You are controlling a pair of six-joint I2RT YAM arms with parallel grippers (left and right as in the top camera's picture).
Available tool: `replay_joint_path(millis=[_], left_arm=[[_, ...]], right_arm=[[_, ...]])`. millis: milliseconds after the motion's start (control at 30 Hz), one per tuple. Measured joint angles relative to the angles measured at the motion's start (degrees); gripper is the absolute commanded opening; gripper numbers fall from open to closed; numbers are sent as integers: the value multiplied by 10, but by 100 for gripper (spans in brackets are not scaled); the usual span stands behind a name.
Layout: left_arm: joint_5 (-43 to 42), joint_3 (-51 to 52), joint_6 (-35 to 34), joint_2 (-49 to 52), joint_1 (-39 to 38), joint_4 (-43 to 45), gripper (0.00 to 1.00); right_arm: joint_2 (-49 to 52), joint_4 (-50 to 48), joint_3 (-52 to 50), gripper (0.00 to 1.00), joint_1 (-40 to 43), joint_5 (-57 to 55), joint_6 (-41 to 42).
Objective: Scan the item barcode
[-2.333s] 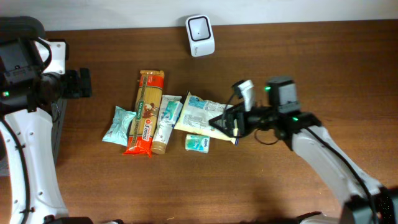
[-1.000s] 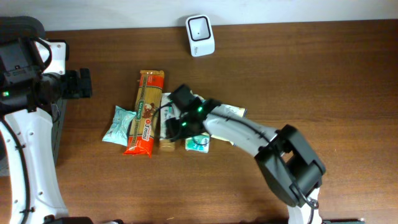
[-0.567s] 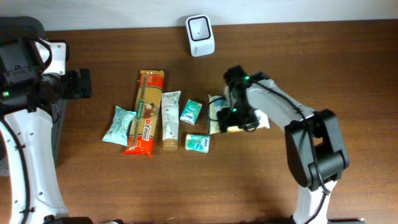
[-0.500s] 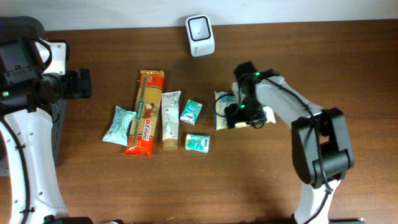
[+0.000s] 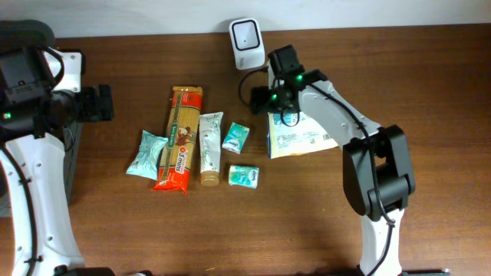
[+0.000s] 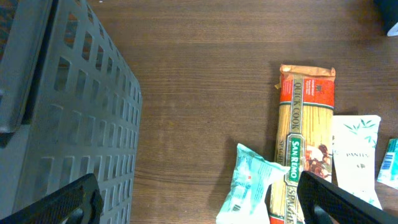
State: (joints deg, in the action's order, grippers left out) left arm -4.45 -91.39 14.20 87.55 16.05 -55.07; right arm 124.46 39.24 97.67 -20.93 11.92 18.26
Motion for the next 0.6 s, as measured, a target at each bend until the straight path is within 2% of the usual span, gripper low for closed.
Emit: replay_joint_path(millis=[33,167,267,400,500,533,567,600], left_arm=[[0,0,0,0,0,1,99],[0,0,0,0,0,0,99],[0,0,0,0,0,0,99],[0,0,0,0,0,0,99],[0,0,0,0,0,0,99],[0,0,0,0,0,0,99],[0,0,0,0,0,0,99],[0,0,0,0,0,0,99]], right_arm=[[0,20,-1,82,-4,8,0],[-1,254,0,82,-3,32,-31],[-1,364,-1,82,0,-39,-50],[-40,369,-2,82,0,-68,-52],[-237,339,-5,81,5,-70,-51],[-315,340,1,73,16,-70,-45],[-350,336,7,60,34,-70,-31],[-348,329,6,53,46,-71,-19]])
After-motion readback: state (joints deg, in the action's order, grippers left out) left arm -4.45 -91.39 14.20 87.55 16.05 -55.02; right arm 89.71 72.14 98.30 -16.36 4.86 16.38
